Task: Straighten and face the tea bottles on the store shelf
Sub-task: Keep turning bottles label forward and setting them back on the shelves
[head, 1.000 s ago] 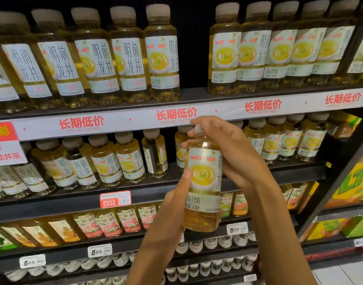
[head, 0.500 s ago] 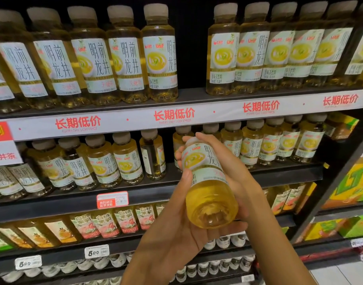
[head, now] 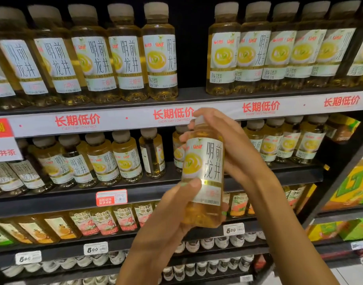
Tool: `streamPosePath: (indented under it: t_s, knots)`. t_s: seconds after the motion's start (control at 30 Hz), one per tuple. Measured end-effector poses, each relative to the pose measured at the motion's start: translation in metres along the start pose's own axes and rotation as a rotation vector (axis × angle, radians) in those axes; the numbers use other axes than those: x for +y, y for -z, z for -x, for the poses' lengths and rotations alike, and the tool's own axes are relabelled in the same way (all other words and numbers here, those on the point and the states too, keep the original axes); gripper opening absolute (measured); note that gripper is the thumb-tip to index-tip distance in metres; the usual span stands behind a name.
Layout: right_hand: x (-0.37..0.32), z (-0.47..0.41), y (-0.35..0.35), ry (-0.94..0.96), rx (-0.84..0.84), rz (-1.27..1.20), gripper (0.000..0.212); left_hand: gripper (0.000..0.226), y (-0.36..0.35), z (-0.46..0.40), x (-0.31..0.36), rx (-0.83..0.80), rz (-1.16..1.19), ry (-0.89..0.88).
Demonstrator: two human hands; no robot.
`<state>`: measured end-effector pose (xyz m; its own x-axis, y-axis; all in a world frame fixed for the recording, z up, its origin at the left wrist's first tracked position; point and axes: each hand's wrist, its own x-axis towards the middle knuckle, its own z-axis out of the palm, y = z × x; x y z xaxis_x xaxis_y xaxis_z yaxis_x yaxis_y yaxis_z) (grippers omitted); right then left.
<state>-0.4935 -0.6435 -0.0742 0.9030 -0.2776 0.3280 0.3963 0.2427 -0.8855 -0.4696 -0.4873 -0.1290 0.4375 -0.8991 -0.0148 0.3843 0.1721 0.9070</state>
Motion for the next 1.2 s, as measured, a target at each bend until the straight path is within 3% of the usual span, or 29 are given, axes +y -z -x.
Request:
streamPosePath:
  t_s: [0.27,0.37,0.47,0.6,0.83,1.03,1.2]
  knots:
    - [-0.012,0.009,-0.006,-0.004,0.043,0.361,0.036,0.060,-0.013,-0.002,-0.007,0.084,-0.231,-0.215]
    - [-0.016,0.017,-0.009,0.035,0.040,0.367,0.045,0.058,-0.014,-0.010,-0.011,0.150,-0.309,-0.296]
    - [-0.022,0.022,-0.012,0.151,0.039,0.416,0.040,0.050,-0.012,-0.019,-0.017,0.185,-0.396,-0.356]
    - [-0.029,0.028,-0.014,0.261,-0.044,0.424,0.037,0.054,-0.010,-0.027,-0.021,0.253,-0.558,-0.423]
    - [-0.034,0.038,-0.010,0.291,-0.236,0.500,0.054,0.062,0.000,-0.040,-0.008,0.341,-0.660,-0.722]
    - [-0.040,0.044,-0.007,0.321,-0.296,0.514,0.045,0.061,0.006,-0.040,0.004,0.443,-0.793,-0.733]
    - [-0.040,0.041,-0.013,0.357,-0.241,0.441,0.047,0.067,-0.003,-0.034,0.005,0.377,-0.764,-0.704]
